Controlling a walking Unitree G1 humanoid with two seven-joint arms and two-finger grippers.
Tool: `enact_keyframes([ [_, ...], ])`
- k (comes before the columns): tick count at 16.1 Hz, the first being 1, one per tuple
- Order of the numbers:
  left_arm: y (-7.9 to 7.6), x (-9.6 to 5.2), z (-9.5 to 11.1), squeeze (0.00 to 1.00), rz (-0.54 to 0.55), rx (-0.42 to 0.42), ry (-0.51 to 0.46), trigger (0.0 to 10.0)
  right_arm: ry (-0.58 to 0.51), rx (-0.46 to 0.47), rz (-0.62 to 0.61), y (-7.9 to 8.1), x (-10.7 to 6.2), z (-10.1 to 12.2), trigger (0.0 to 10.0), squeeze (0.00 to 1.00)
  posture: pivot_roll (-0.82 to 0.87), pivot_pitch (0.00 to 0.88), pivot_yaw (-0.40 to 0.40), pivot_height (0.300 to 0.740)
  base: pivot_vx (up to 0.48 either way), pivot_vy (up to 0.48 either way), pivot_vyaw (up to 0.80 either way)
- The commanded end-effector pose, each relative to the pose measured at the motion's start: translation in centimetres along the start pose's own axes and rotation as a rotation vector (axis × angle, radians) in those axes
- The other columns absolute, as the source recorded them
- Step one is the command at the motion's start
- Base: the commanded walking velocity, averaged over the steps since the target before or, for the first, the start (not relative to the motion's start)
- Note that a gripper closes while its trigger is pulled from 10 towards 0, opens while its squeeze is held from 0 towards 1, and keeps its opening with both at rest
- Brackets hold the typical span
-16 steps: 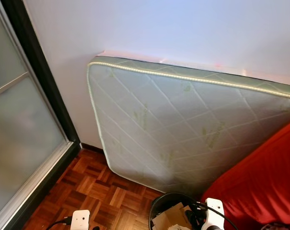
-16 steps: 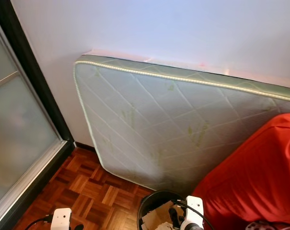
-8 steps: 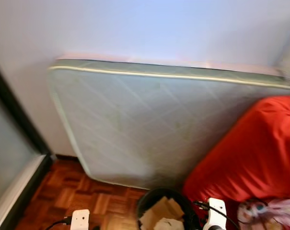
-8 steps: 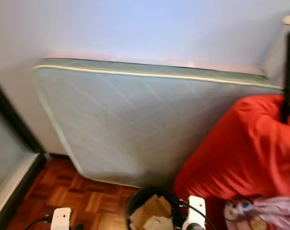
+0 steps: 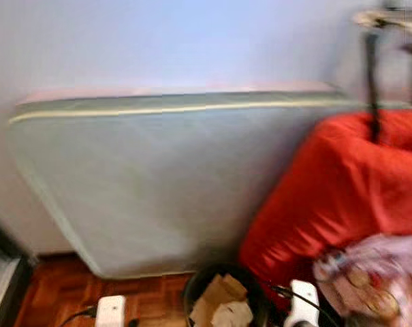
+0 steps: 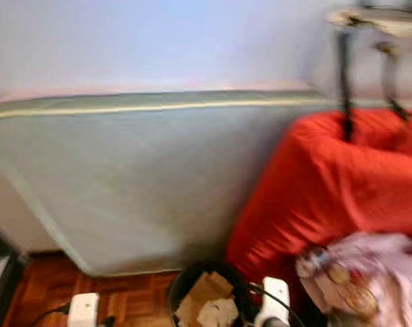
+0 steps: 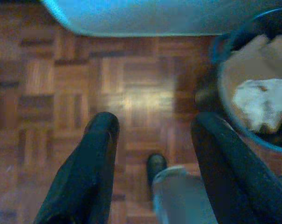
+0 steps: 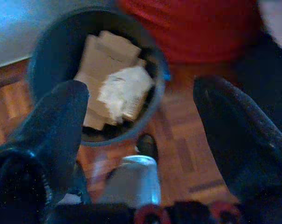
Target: Clean up the room
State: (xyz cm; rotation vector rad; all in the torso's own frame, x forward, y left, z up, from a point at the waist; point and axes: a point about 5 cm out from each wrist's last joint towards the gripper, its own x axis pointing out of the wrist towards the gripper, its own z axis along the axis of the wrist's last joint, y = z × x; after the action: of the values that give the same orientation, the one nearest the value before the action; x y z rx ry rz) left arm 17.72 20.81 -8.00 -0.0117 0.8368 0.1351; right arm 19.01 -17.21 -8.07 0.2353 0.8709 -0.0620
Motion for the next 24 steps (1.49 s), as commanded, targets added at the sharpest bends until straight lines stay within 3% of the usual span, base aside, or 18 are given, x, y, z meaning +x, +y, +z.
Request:
enact_keyframes([
  [1,0.0,-0.1,-0.4,0.00,0.000,-0.002,0.018,10.0,-0.001,-0.003,-0.005,0.1,0.1,0.2,10.0,0.00,0.10,0.000,-0.056,0.740,0.000,0.000,-0.79],
  [14,1.3,0.0,0.1,0.00,0.003,0.058,0.029,10.0,0.020,0.025,-0.019,0.9,-0.1,-1.0,10.0,0.00,0.10,0.000,0.020,0.740,0.000,0.000,-0.78],
  [24,0.6,0.0,-0.1,0.00,-0.004,0.055,0.028,10.0,0.007,0.022,-0.029,0.1,-0.2,-0.8,10.0,0.00,0.10,0.000,-0.017,0.740,0.000,0.000,0.00],
])
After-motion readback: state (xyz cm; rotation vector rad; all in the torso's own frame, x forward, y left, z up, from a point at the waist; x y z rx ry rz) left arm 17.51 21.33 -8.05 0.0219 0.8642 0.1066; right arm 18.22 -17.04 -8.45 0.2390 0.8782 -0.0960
